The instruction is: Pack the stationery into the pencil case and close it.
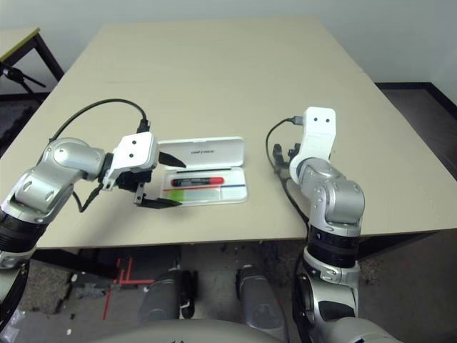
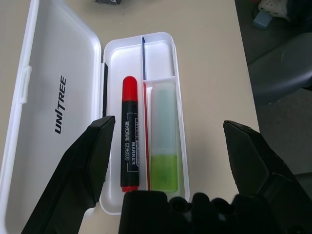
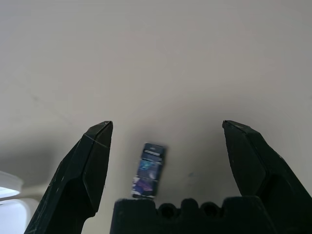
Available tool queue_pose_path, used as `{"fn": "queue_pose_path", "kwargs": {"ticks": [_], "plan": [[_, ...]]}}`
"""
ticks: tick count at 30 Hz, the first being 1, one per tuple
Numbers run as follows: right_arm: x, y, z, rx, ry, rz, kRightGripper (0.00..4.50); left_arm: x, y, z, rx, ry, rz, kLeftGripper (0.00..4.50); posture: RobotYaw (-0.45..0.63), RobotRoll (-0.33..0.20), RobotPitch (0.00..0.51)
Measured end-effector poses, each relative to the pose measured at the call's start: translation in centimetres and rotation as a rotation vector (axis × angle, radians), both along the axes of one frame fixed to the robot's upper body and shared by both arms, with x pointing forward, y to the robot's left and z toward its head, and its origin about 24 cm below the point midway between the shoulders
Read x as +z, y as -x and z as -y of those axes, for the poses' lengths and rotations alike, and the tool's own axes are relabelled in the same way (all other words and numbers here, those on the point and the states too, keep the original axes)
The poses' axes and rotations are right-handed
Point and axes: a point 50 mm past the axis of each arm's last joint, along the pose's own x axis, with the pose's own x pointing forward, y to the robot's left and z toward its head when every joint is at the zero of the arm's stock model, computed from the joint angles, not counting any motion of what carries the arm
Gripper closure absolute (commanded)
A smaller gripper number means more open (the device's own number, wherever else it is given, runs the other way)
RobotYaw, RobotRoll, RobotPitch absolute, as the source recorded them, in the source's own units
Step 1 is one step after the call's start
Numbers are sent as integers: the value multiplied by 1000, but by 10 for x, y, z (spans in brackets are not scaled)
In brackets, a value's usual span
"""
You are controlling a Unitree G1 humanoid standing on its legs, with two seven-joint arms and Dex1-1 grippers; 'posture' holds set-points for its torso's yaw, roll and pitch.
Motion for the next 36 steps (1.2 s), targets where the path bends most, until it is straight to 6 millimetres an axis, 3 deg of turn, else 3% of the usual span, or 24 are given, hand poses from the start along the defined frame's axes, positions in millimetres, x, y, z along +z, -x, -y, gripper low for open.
{"fn": "queue_pose_path", "kwargs": {"ticks": [13, 20, 29, 32, 36], "plan": [[-10, -4, -1, 66, -19, -90, 0, -3, 0, 1, 9, -11, 3, 15, -133, 0, 73], [-25, -2, 6, 82, -15, -164, 0, -5, -1, 5, 10, -7, -4, 15, -132, 0, 74], [-28, -3, 4, 125, 16, -161, 0, -5, 1, 8, 10, -5, -3, 15, -124, 0, 77], [-29, -3, 4, 128, 23, -160, 656, -4, 2, 10, 10, -3, 0, 0, -124, 0, 77], [-29, -4, 6, 140, 32, -158, 2045, -5, 2, 10, 14, -6, -8, 0, -123, 0, 81]]}}
